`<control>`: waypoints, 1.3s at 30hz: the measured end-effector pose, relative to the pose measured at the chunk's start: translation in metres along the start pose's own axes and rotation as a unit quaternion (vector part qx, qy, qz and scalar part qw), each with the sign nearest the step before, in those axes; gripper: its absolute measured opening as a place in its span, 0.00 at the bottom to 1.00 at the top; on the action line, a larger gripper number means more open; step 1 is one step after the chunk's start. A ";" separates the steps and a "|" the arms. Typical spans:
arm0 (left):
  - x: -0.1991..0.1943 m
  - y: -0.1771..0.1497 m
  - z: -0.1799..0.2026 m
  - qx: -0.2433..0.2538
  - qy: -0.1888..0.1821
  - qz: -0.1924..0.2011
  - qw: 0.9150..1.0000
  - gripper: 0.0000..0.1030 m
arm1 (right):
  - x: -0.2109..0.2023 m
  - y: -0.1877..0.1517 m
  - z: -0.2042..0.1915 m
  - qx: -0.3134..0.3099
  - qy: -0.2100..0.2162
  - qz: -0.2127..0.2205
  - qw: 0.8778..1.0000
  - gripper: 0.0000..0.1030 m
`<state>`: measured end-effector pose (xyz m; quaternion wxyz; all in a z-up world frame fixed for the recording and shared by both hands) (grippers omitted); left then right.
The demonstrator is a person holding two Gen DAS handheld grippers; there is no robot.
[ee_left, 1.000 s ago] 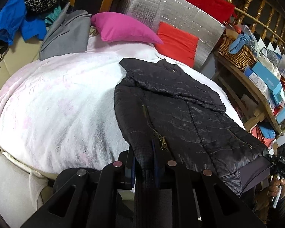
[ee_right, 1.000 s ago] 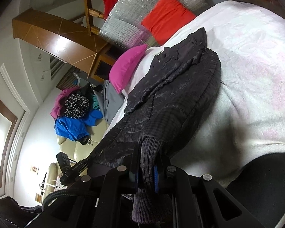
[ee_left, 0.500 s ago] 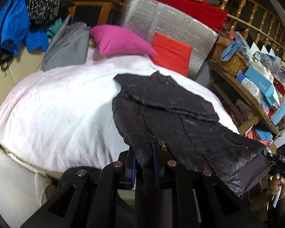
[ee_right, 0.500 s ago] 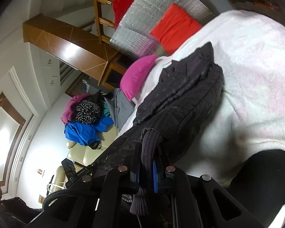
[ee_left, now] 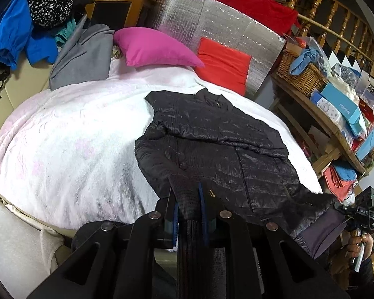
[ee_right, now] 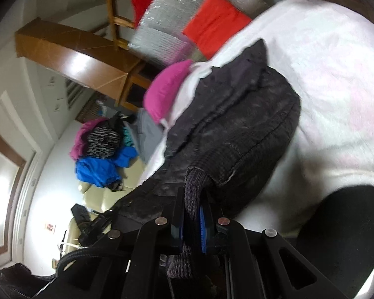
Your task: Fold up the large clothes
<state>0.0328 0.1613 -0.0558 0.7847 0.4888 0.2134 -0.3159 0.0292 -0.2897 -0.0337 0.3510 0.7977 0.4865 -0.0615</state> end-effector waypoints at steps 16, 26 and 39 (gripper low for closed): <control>0.015 -0.003 -0.005 -0.004 0.010 -0.020 1.000 0.15 | 0.039 -0.017 0.045 0.057 -0.097 -0.099 0.989 0.75; 0.019 0.001 -0.006 -0.004 -0.001 -0.021 1.000 0.15 | 0.076 -0.033 0.059 0.016 -0.190 -0.217 0.957 0.68; 0.016 0.003 -0.021 -0.021 0.022 -0.018 0.999 0.15 | 0.039 -0.004 0.016 0.042 -0.002 -0.104 0.994 0.11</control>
Point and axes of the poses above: each gripper's, at about its wrist camera, not at the fingertips, and x roughly the way its jaws point, z to its right, y to its top, the point moved 8 cm from there along x, roughly the way its jaws point, and after that the axes turned 9 degrees about -x, right-handed, at the moved point
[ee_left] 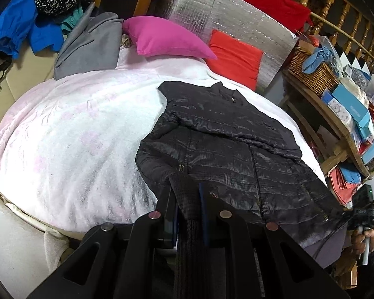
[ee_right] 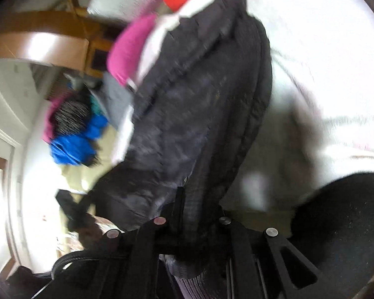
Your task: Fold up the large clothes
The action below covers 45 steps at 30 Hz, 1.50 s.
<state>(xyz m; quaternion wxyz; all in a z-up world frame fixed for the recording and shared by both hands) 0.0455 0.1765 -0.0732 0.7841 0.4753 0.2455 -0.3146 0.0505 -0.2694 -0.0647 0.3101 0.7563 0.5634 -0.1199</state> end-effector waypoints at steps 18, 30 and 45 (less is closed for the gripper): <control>0.005 0.116 0.048 0.032 -0.008 0.089 0.995 0.15 | -0.036 0.143 -0.066 -0.069 0.102 0.174 0.977 0.10; 0.042 0.169 0.056 0.027 0.009 0.104 0.994 0.15 | -0.023 0.211 -0.076 -0.082 0.086 0.193 0.974 0.10; 0.088 0.213 0.063 0.032 0.045 0.110 0.992 0.15 | -0.006 0.266 -0.057 -0.066 0.047 0.205 0.975 0.10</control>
Point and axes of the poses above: each gripper's, at about its wrist camera, not at the fingertips, and x roughly the way its jaws point, z to its right, y to its top, the point moved 8 cm from there along x, roughly the way its jaws point, and after that the axes turned 9 degrees about -x, right-handed, at the moved point
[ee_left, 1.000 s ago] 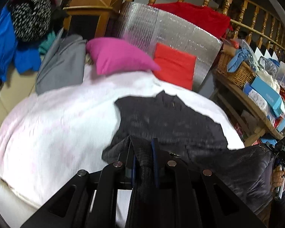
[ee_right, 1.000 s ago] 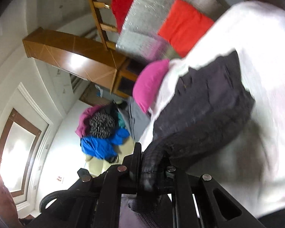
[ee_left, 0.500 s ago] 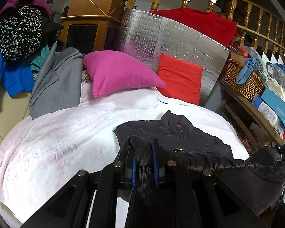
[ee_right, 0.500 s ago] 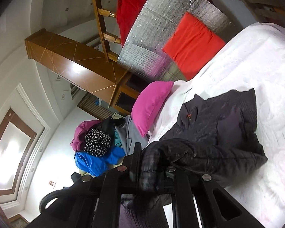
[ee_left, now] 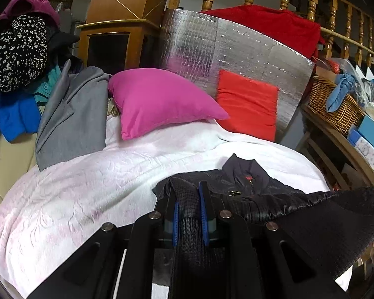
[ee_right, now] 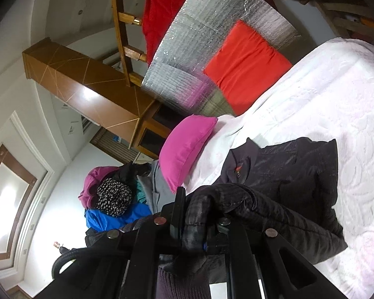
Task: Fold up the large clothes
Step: 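Lower the hem onto the collar area with both tools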
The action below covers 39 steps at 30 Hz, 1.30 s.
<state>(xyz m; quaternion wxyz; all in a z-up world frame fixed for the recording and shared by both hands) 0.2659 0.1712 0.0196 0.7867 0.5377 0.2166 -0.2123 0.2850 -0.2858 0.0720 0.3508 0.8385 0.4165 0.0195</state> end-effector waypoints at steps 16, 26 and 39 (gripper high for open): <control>0.060 0.013 0.005 0.009 0.035 -0.018 0.999 0.15 | 0.034 0.021 0.042 0.020 -0.044 -0.006 0.999 0.11; 0.088 0.030 0.009 0.013 0.037 -0.021 0.999 0.15 | 0.053 0.043 0.055 0.015 -0.056 -0.014 0.998 0.10; 0.151 0.033 0.005 0.008 0.062 -0.056 0.996 0.15 | 0.103 0.062 0.101 0.040 -0.089 -0.036 0.995 0.10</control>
Point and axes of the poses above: each gripper's, at about its wrist camera, not at the fingertips, and x roughly the way its jaws point, z to its right, y to its top, the point moved 8 cm from there along x, roughly the way its jaws point, and after that the axes turned 9 degrees about -x, right-handed, at the moved point
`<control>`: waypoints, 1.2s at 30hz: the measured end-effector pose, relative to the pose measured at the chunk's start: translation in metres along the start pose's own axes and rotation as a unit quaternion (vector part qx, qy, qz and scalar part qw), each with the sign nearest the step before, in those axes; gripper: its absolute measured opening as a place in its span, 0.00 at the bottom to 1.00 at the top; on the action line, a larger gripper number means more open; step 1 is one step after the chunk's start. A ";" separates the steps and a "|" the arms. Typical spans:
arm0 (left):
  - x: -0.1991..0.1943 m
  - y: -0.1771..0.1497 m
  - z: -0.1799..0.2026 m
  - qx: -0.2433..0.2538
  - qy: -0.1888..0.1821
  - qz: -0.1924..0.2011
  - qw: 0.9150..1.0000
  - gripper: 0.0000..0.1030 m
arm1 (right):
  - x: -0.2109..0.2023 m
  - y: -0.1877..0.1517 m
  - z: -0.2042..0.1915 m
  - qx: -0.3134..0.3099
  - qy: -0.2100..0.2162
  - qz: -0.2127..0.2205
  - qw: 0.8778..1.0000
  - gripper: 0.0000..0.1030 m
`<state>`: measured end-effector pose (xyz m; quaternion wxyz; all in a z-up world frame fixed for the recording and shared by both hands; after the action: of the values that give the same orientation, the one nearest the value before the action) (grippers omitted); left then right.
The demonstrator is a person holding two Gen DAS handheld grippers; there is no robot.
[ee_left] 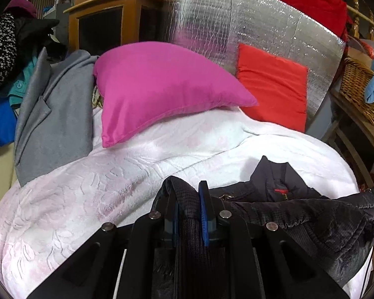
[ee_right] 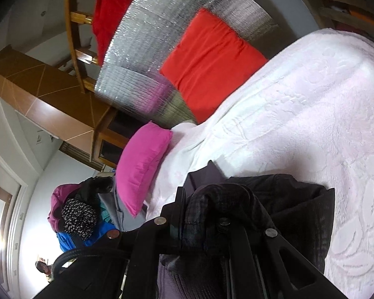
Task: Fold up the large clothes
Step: 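Lower the hem onto the collar area with both tools, then press the held hem down onto the jacket collar with both tools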
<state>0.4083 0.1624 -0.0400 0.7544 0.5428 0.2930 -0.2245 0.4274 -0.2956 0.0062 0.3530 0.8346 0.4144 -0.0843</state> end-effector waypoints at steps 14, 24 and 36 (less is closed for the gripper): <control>0.038 0.001 0.004 0.010 0.013 -0.021 1.000 0.15 | 0.027 0.004 0.034 0.026 -0.017 -0.019 0.999 0.10; 0.066 -0.003 0.003 0.016 0.027 -0.043 0.999 0.15 | 0.052 0.002 0.070 0.069 -0.031 -0.040 0.996 0.10; 0.101 -0.010 -0.003 0.025 0.045 -0.077 0.996 0.15 | 0.072 -0.009 0.100 0.108 -0.046 -0.063 0.991 0.10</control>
<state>0.4746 0.1602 -0.1170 0.7071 0.5469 0.3620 -0.2642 0.4822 -0.3119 -0.1032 0.2735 0.8355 0.4376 -0.1889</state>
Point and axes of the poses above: each gripper's, at about its wrist camera, not at the fingertips, and x roughly the way its jaws point, z to its right, y to its top, the point moved 8 cm from there along x, roughly the way its jaws point, and after that the axes turned 9 degrees about -x, right-handed, at the moved point
